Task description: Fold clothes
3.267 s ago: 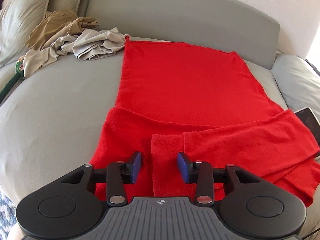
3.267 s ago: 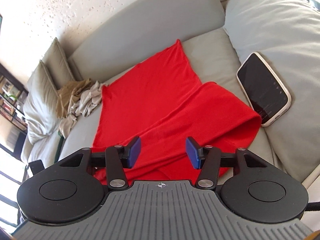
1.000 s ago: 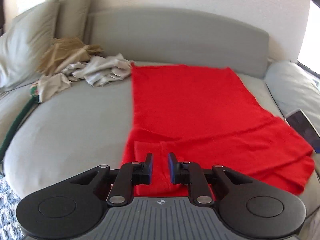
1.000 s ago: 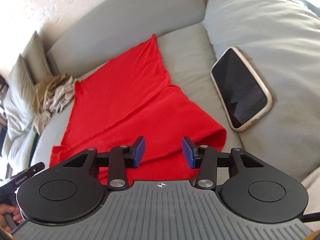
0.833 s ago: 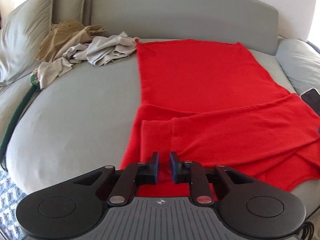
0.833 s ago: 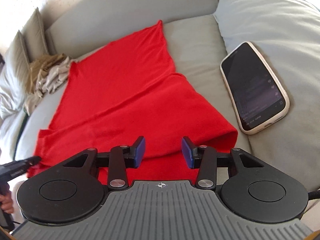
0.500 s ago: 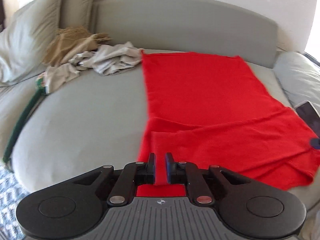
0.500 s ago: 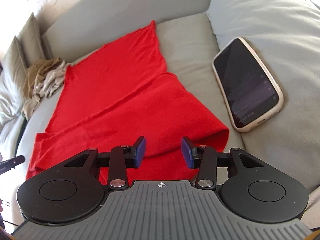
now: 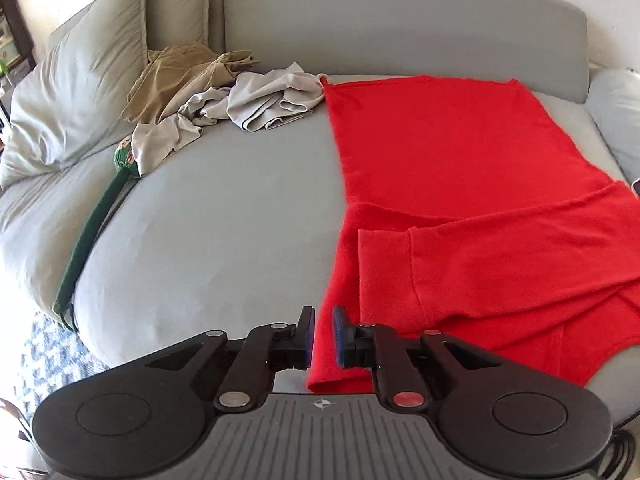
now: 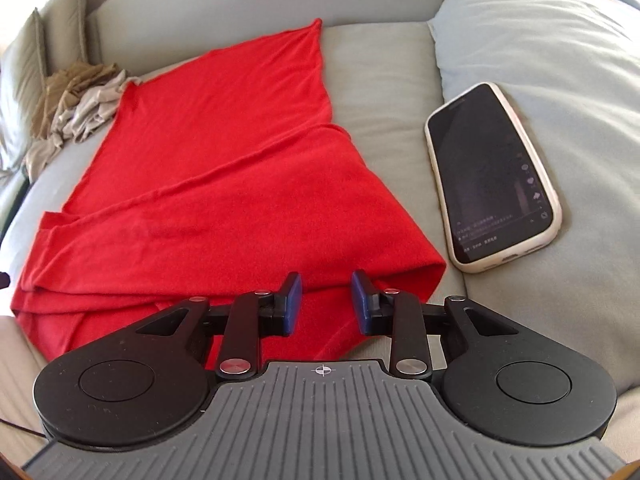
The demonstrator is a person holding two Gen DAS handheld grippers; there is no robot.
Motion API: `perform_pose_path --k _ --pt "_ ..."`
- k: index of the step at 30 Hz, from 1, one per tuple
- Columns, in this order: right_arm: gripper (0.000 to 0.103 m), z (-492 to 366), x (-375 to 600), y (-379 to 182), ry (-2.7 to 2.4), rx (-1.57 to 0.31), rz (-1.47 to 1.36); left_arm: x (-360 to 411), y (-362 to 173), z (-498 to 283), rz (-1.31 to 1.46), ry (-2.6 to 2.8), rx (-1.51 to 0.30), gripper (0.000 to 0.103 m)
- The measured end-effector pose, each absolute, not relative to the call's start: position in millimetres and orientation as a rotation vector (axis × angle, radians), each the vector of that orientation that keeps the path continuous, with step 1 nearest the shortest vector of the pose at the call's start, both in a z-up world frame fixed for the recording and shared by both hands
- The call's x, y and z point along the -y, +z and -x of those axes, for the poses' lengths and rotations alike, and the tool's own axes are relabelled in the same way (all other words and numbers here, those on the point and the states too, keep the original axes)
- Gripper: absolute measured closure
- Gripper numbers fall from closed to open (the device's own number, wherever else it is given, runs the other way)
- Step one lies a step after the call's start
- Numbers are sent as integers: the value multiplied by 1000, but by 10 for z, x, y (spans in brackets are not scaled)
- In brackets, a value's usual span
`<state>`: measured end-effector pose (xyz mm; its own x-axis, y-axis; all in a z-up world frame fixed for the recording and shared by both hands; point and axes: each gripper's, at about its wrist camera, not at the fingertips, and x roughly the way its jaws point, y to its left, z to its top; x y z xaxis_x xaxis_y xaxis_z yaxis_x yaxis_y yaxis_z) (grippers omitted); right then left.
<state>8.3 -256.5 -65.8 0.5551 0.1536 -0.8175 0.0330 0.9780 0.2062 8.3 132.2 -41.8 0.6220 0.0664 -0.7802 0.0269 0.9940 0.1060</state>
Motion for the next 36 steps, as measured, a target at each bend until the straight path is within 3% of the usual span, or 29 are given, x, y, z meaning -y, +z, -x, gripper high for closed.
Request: perform_pose_path --k 3,5,10,13,15,22,29,32,36 --pt "68 -86 2467 -612 98 -950 -196 -1111 -389 -66 -51 -81 -856 89" --pt "68 -115 2368 -589 128 -928 -176 -904 -479 -133 -70 -132 -835 81" --pt "66 -229 2147 -644 170 -890 -63 -684 -802 -158 -231 -92 -850 79" --pt "71 -169 2182 -755 118 -887 96 -712 -809 -110 -257 -74 -864 85" --pt "61 -78 2338 -736 81 -918 69 -804 -721 -51 -238 -67 -876 88" --pt "60 253 2783 -541 13 -936 -181 -786 -446 122 -116 -162 -841 87" --pt "60 187 2200 -599 195 -938 -189 -256 -731 56 -127 -325 -901 86" --pt "51 134 1967 -793 262 -1022 -119 -207 -775 161 -150 -365 -940 87" --pt "50 382 1904 -711 288 -1037 -29 -239 -806 299 -150 -438 -1022 86"
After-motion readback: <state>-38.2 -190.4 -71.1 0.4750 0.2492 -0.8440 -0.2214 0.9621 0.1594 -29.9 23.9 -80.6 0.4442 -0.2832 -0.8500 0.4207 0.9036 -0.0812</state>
